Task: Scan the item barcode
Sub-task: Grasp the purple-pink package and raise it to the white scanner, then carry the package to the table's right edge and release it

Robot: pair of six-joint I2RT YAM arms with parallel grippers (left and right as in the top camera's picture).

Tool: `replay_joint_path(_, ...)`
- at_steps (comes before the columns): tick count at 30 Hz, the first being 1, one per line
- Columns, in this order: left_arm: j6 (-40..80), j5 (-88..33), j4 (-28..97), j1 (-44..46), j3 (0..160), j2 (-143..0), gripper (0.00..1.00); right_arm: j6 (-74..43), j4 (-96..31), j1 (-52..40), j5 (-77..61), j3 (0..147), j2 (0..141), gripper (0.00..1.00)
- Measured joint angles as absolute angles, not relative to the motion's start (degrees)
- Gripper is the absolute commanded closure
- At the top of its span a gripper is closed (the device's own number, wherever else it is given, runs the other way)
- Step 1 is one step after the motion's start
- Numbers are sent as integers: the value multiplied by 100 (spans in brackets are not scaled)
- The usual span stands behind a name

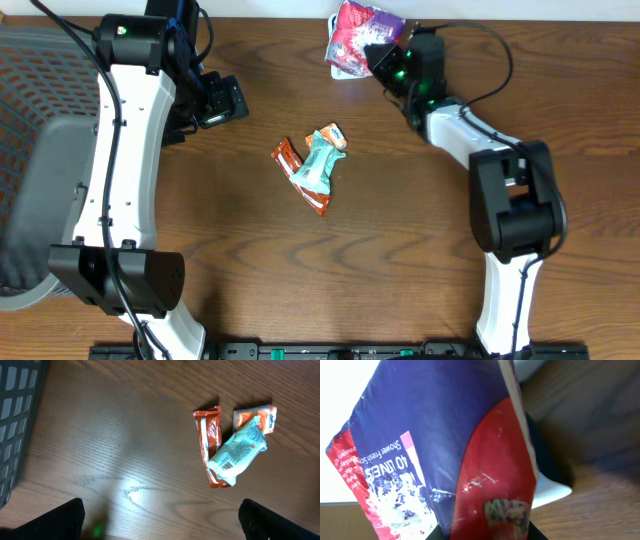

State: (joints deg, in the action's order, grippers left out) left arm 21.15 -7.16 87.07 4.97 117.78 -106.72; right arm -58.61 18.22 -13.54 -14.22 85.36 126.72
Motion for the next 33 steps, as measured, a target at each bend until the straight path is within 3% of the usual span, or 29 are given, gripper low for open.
replay_joint_path(7, 2117, -716, 8705, 497, 11778, -10672, 2, -4993, -604, -687, -1157, 8912, 11511, 99)
replay_joint_path(14, 2115, -716, 8705, 497, 11778, -10674, 2, -4049, -2982, 784, 102, 9131, 10350, 99)
replay_joint_path(22, 2115, -716, 8707, 497, 11778, -10674, 2, -3470, -3605, 2637, 412, 8914, 10654, 94)
replay_joint_path(23, 2117, -716, 8707, 497, 11778, -10672, 2, -3454, -3597, 2777, 375, 8884, 10718, 91)
replay_joint_path(24, 2115, -714, 8705, 497, 11778, -10674, 2, -3426, -3590, 2932, 329, 8866, 10814, 78)
replay_joint_path(25, 2117, -716, 8707, 497, 11778, -10672, 2, -3420, -3577, 3087, 294, 8858, 10930, 47)
replay_joint_path(26, 2117, -714, 8705, 497, 11778, -10674, 2, -3402, -3562, 3188, 255, 8849, 11019, 22)
replay_joint_path(27, 2117, -714, 8705, 497, 11778, -10672, 2, -3380, -3548, 3284, 222, 8838, 11118, 7)
replay_joint_path(28, 2117, -716, 8707, 497, 11778, -10672, 2, -3361, -3551, 3376, 193, 8829, 11207, 1)
replay_joint_path(33, 2117, -716, 8705, 497, 11778, -10672, 2, -3135, -3573, 3590, -14, 8809, 11323, 1)
